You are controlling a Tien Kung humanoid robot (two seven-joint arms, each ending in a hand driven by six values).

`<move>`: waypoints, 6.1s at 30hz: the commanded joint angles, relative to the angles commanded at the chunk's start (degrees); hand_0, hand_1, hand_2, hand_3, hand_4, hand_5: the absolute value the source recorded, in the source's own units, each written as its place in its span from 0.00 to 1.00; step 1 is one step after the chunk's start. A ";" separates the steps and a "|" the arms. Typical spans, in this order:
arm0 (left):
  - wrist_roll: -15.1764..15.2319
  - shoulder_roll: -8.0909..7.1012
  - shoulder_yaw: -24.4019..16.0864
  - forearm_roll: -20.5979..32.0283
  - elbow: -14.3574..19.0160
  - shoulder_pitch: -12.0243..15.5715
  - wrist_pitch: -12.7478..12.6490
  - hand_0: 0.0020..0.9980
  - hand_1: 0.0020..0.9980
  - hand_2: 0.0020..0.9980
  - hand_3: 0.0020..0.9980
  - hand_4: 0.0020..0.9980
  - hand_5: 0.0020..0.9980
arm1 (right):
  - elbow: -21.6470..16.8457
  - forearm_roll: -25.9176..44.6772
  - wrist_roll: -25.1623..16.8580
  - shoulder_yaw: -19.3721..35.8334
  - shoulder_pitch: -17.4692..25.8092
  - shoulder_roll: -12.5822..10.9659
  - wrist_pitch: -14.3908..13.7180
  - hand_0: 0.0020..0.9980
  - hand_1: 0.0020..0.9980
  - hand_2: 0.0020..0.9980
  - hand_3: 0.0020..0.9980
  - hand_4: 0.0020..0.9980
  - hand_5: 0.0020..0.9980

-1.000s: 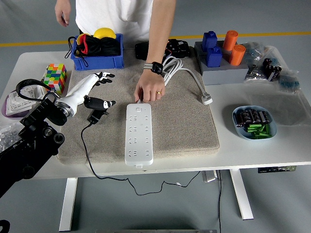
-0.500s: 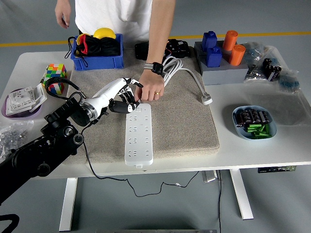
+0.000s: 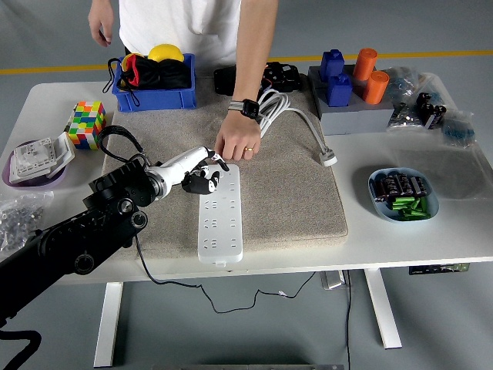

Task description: Pull the plug out,throw it away,press the button

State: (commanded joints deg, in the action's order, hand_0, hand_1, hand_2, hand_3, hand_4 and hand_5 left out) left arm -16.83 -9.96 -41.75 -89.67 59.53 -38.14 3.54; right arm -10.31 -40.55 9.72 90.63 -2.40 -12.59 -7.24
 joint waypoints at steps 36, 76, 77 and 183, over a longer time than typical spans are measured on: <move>-1.52 1.51 3.57 -0.81 -6.43 -2.61 -0.34 0.04 0.02 0.09 0.63 0.26 0.00 | 0.00 0.12 0.06 -0.17 -0.06 -0.11 0.20 0.74 0.66 0.64 0.61 0.66 0.47; 14.03 -2.10 -42.15 -13.71 6.31 15.66 -11.73 0.92 0.95 0.87 0.87 0.76 0.33 | 0.00 -0.39 -0.08 0.70 0.08 0.30 0.10 0.74 0.66 0.64 0.61 0.66 0.47; 14.05 -2.07 -42.78 -13.92 6.15 15.79 -11.71 0.92 0.95 0.87 0.87 0.76 0.33 | 0.00 -0.36 -0.11 0.66 0.05 0.29 0.09 0.74 0.66 0.64 0.61 0.66 0.47; 14.84 -2.14 -44.57 -13.21 7.63 17.23 -12.25 0.92 0.90 0.82 0.82 0.73 0.38 | 0.00 -0.36 0.06 0.29 0.31 0.18 -0.26 0.74 0.66 0.64 0.61 0.66 0.47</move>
State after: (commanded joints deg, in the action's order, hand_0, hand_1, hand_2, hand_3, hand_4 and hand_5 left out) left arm -1.99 -12.09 -86.32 -102.87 67.15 -20.91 -8.71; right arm -10.31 -40.90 9.78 90.93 -2.10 -12.41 -7.49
